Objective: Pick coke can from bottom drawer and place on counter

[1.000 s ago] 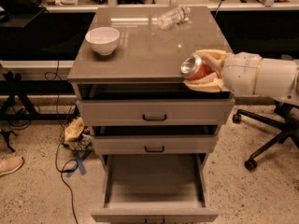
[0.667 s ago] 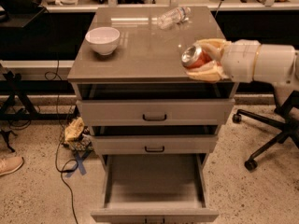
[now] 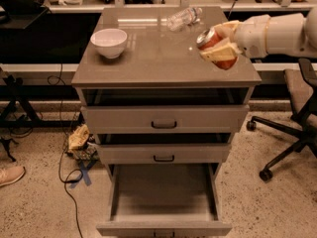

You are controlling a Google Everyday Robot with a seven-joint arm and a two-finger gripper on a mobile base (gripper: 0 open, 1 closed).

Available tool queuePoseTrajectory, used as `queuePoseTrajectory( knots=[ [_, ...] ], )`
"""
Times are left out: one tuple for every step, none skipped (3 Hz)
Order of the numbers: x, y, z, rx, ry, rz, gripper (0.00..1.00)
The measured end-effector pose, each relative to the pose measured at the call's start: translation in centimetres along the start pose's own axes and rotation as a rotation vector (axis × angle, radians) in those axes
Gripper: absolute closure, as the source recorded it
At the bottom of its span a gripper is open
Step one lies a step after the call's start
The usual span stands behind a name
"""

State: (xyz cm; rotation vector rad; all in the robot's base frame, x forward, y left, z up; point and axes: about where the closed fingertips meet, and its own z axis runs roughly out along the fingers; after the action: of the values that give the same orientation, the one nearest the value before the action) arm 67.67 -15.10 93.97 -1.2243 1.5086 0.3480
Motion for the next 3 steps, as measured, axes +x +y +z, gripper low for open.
queuePoseTrajectory(
  knots=[
    [1.5, -2.1, 2.3, -0.059, 0.065, 0.093, 1.00],
    [2.8, -2.8, 4.4, -0.131, 0.123, 0.151, 1.00],
    [4.1, -2.6, 6.0, -0.184, 0.181, 0.186, 1.00]
  ],
)
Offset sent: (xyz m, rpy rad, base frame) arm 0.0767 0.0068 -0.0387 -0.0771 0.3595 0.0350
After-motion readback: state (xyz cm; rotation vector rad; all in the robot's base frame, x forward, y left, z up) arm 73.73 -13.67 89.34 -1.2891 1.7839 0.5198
